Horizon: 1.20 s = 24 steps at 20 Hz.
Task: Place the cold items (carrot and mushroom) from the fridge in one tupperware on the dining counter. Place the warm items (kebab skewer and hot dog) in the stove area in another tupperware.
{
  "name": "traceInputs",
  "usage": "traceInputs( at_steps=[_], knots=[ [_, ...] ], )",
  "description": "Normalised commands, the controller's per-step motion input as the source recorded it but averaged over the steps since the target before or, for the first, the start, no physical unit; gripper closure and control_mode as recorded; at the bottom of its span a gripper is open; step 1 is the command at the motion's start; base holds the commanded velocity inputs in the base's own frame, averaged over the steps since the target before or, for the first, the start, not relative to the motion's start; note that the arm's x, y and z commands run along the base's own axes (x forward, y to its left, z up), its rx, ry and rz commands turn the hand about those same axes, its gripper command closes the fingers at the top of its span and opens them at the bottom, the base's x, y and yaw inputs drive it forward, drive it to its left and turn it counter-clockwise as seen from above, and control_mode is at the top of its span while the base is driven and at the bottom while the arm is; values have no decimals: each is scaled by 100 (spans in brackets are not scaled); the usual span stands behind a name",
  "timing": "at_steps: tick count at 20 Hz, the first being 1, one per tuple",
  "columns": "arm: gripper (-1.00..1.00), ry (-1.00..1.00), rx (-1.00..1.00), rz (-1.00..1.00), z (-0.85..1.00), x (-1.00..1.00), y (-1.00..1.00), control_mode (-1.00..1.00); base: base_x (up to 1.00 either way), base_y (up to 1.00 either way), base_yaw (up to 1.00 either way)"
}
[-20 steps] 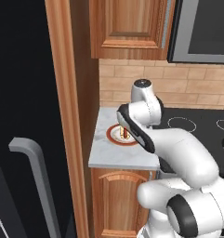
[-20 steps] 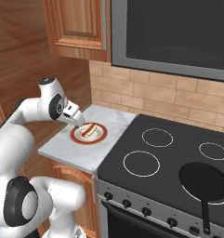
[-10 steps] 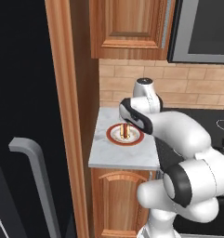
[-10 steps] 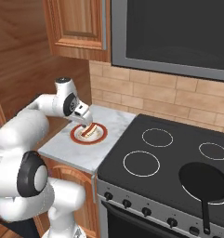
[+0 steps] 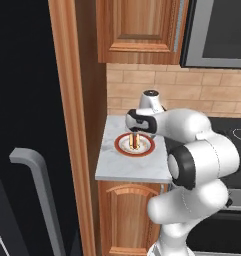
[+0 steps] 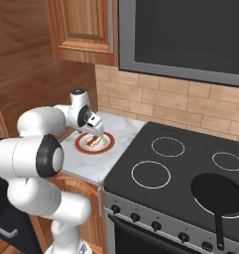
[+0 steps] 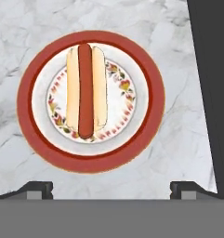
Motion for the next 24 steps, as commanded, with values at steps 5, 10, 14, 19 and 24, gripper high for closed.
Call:
traceInputs(
  at_steps=[5, 10, 14, 19, 24],
  knots=[
    [-100, 7, 0, 0, -25, 61, 0, -100, 0, 0, 0],
    [-100, 0, 0, 0, -23, 51, 2, -100, 0, 0, 0],
    [-100, 6, 0, 0, -32, 30, 5, -100, 0, 0, 0],
    [-100, 0, 0, -1, -43, 2, -2, -100, 0, 0, 0],
    [-100, 0, -2, -1, -47, 9, 2, -100, 0, 0, 0]
  ],
)
